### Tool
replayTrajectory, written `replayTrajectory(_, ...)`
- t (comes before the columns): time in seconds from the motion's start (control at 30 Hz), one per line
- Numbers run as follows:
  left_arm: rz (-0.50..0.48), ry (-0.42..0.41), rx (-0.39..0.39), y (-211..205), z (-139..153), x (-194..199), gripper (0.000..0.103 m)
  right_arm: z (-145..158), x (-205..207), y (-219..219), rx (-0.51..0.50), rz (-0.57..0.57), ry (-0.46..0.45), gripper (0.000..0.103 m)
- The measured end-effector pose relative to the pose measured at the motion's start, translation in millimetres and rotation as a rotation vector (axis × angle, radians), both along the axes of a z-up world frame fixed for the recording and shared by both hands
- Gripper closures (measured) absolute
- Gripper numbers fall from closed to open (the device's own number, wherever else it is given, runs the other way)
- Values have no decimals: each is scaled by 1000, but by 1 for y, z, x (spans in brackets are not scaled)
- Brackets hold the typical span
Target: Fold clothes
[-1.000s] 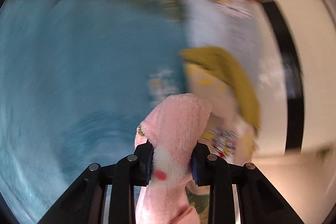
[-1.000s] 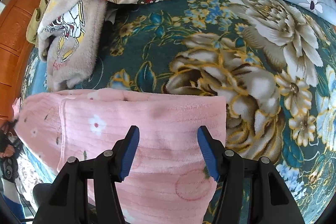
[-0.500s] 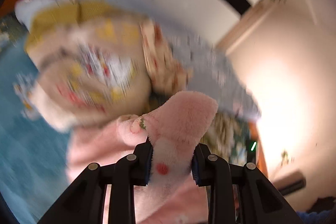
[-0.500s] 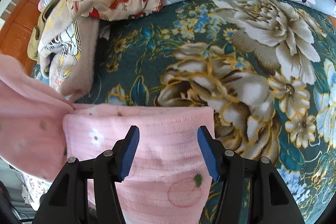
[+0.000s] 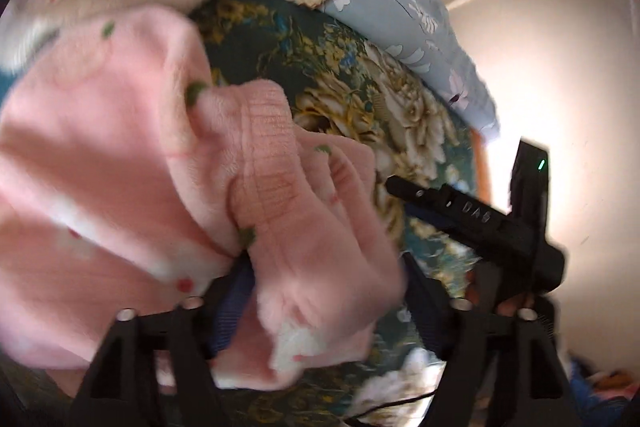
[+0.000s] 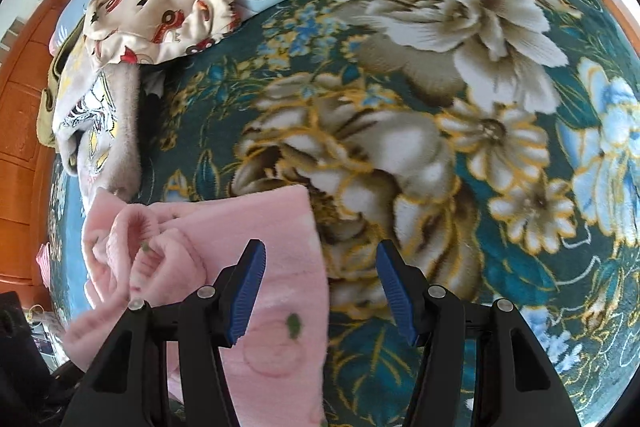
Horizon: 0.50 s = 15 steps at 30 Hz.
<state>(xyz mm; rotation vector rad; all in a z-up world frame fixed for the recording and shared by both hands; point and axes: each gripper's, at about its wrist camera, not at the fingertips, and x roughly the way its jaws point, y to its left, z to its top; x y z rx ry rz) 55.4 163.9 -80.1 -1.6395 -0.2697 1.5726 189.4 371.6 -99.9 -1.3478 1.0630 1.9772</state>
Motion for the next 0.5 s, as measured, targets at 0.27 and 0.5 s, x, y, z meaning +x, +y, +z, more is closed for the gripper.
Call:
replayTrajectory(0.27, 105, 11, 100, -52, 23, -30, 23, 20, 0, -2, -6, 10, 78, 44)
replayTrajectory(0.5, 360, 48, -132, -123, -11, -56, 23, 37, -36, -42, -113, 246, 195, 44)
